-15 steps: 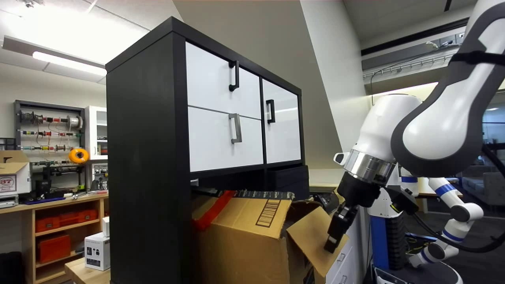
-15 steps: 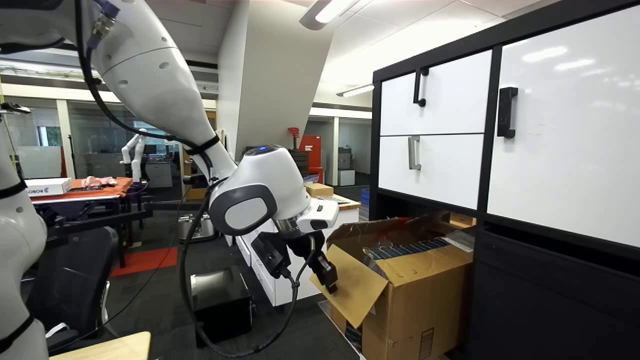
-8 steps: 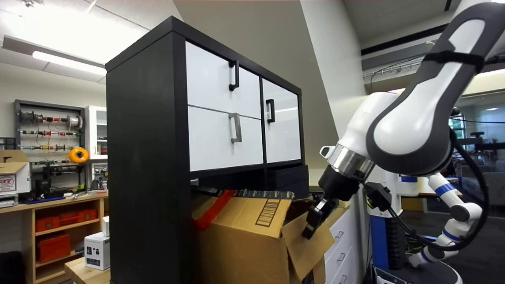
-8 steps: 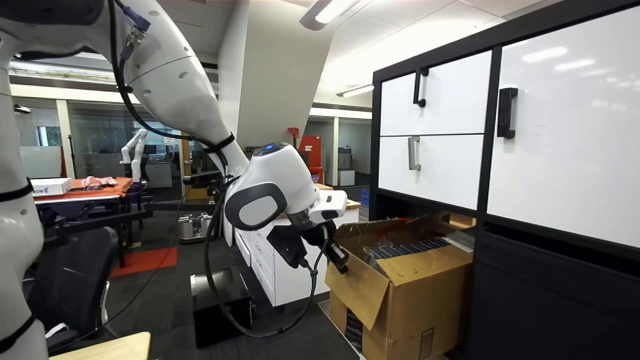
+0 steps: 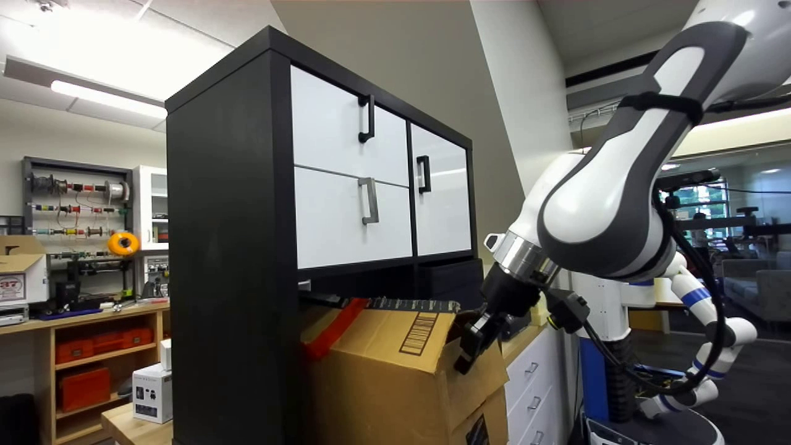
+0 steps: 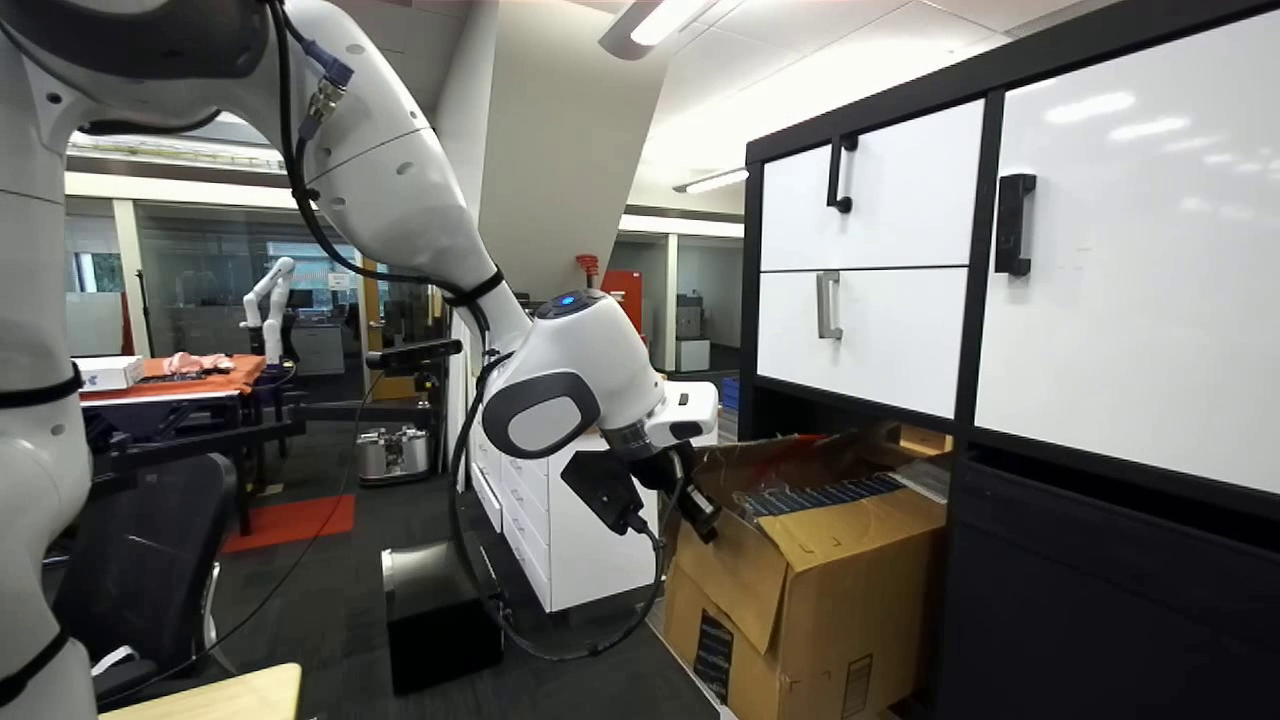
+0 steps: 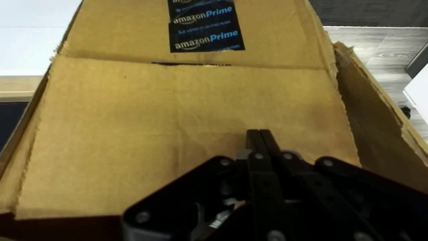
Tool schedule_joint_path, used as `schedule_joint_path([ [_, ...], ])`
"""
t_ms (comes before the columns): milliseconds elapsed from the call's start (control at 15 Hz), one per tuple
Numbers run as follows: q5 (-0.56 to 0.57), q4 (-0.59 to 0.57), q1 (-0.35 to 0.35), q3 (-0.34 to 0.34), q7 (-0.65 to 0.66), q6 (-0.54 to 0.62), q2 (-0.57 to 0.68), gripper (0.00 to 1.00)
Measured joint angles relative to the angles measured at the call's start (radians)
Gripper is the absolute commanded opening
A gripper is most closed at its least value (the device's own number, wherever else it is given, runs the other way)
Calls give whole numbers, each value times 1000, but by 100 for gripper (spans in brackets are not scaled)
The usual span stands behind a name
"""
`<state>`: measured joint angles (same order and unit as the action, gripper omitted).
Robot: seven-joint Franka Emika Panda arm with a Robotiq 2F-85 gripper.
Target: Slide the box inwards
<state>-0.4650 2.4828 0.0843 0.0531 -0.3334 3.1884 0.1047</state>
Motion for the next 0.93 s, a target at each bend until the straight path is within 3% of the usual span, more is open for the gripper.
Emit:
schedule_joint_path([
  [533, 0, -205, -115, 65, -53, 8, 161, 0],
  [933, 4, -368, -126, 78, -56, 8, 282, 0],
])
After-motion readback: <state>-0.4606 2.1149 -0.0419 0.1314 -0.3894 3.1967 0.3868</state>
